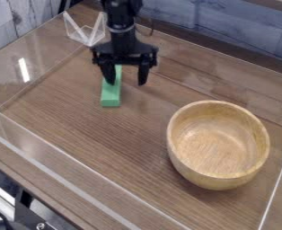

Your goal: Move green stick from inside the wooden bowl to the table next to it

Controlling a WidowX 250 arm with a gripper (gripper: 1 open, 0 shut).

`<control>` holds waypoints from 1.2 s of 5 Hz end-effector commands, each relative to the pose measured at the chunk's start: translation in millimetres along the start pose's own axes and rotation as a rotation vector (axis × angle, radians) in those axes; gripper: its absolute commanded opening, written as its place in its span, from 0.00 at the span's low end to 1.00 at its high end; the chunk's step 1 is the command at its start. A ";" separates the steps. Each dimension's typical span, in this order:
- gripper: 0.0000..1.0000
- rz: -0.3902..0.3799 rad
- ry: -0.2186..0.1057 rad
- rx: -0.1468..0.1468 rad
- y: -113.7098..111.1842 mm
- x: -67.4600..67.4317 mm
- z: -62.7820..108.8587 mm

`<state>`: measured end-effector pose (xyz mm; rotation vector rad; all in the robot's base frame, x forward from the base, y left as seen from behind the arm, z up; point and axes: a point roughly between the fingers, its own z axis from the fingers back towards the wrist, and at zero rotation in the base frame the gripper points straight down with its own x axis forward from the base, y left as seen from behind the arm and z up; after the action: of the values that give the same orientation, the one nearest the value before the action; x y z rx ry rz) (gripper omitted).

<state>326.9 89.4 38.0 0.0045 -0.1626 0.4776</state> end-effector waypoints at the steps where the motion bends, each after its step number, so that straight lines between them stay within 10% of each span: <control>1: 1.00 -0.026 -0.067 -0.028 12.2 -6.2 26.6; 3: 1.00 0.107 -0.070 -0.006 45.7 -25.9 28.7; 6: 1.00 -0.026 -0.058 -0.021 63.1 -5.3 30.9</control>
<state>282.8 135.1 53.6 -0.0155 -0.1812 0.4491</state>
